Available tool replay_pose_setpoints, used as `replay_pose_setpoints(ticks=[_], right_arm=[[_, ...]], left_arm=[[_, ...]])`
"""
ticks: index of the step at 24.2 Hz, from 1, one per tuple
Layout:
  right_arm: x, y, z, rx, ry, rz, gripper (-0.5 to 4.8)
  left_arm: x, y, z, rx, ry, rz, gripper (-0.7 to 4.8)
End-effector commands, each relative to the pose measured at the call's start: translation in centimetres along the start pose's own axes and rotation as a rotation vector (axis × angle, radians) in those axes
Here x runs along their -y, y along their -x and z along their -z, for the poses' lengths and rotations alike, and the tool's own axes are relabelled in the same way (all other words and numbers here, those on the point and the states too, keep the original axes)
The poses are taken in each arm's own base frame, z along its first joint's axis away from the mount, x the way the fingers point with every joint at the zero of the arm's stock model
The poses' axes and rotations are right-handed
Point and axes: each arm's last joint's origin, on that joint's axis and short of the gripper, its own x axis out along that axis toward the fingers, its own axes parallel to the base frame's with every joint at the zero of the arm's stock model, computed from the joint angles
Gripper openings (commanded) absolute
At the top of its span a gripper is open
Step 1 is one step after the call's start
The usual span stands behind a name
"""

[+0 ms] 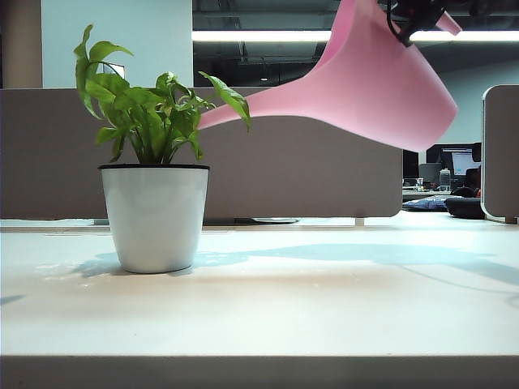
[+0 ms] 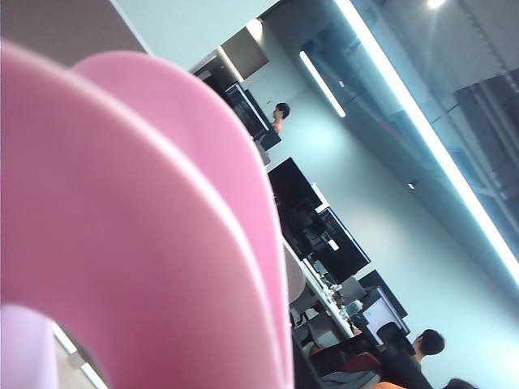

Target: Pick up the watering can from the table, water the potted plant, and put the can back.

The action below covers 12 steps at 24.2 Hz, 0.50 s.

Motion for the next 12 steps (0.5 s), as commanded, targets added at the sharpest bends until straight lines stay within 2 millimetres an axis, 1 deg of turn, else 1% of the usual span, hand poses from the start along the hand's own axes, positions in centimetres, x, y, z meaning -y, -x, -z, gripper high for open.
replay_pose_setpoints(ticks=[1, 3, 6, 12], right_arm=[[2.2, 0.4, -1.7, 0.092, 0.0, 0.121, 0.84], [2.3, 0.5, -1.8, 0.097, 0.0, 0.121, 0.84], [2.5, 0.8, -2.2, 0.14, 0.015, 0.078, 0.85], [1.9, 0.9, -2.8, 0.145, 0.077, 0.044, 0.85]], left_arm=[[0.0, 0.2, -0.2, 0.01, -0.002, 0.003, -0.06], [0.0, 0.2, -0.2, 0.009, -0.002, 0.003, -0.06], [0.0, 0.2, -0.2, 0.009, -0.002, 0.003, -0.06], [0.0, 0.2, -0.2, 0.009, -0.001, 0.003, -0.06]])
